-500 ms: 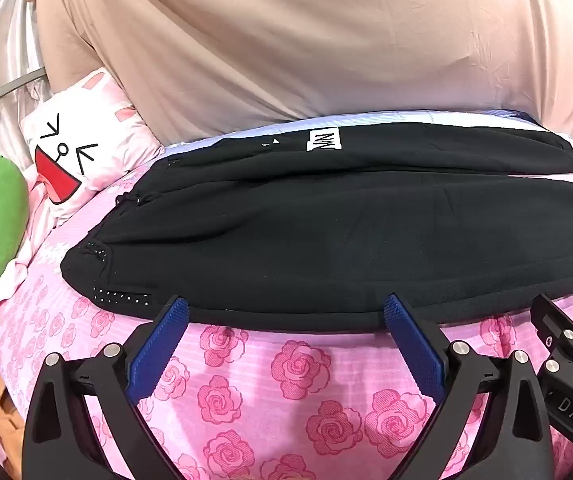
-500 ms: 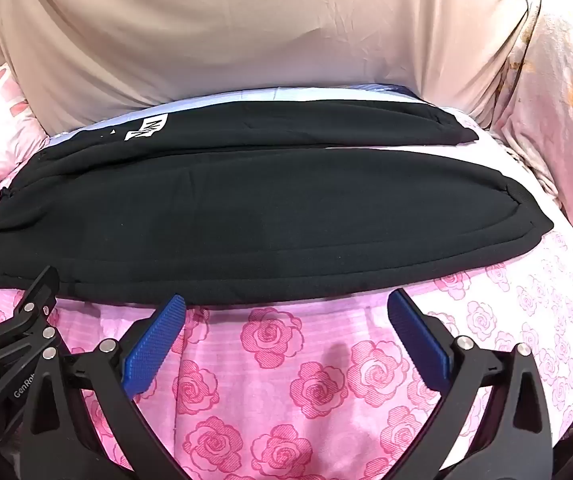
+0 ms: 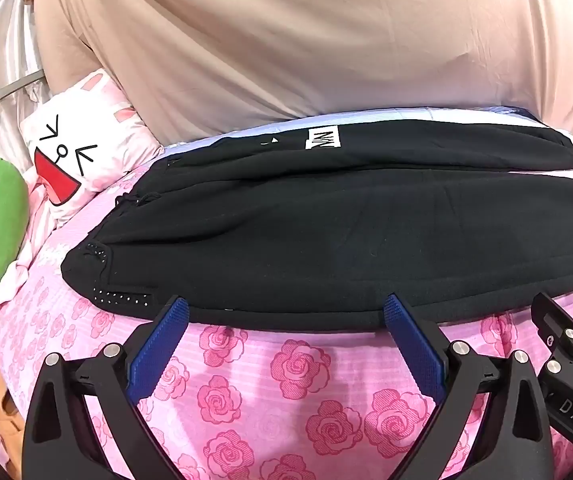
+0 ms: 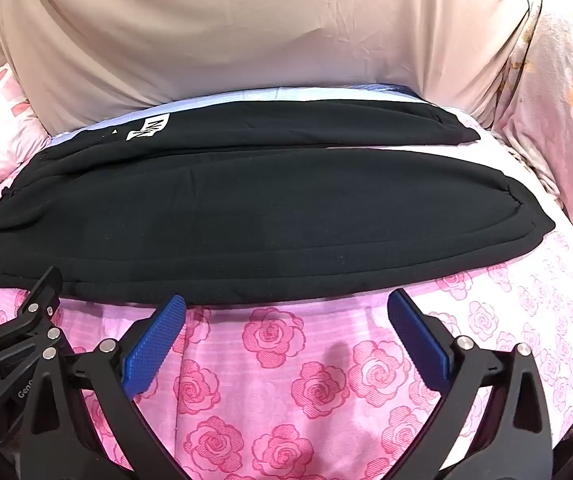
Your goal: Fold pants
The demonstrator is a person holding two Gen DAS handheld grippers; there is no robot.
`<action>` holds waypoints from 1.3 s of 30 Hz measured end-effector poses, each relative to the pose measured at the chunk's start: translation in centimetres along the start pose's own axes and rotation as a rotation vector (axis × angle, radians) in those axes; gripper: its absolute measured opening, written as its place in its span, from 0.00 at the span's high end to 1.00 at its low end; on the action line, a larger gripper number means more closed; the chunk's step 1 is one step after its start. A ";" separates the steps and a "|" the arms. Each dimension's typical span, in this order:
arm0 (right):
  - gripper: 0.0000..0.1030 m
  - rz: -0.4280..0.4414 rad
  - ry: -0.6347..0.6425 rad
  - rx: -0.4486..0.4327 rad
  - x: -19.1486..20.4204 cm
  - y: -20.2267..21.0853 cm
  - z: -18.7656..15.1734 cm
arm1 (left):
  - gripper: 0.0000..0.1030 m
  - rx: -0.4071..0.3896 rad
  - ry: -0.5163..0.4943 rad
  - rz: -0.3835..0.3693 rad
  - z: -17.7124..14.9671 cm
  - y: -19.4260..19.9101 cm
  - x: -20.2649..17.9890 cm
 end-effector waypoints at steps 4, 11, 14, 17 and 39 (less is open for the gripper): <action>0.04 0.001 0.000 0.000 0.0 0.0 0.0 | 0.07 0.004 0.007 -0.001 0.0 0.0 0.1; 0.04 0.001 -0.001 0.001 0.0 0.0 0.0 | 0.07 0.009 0.012 -0.007 -0.4 -0.3 0.1; 0.04 0.001 0.000 0.002 0.0 0.0 0.0 | 0.07 0.009 0.016 -0.013 -0.5 -0.5 0.3; 0.04 0.000 0.001 0.002 -0.1 0.0 0.0 | 0.07 0.009 0.017 -0.020 -0.5 -0.5 0.3; 0.04 0.000 0.005 0.007 0.2 -0.1 -0.1 | 0.06 0.009 0.019 -0.031 -0.5 -0.4 0.0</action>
Point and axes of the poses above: each gripper's, at about its wrist camera, not at the fingertips, and y roughly against the way its jaws point, x to its left, z to its top, the point moved 8 cm from there along -y, roughly the way its jaws point, and after that the axes turned 14 degrees about -x, right-handed, at the moved point
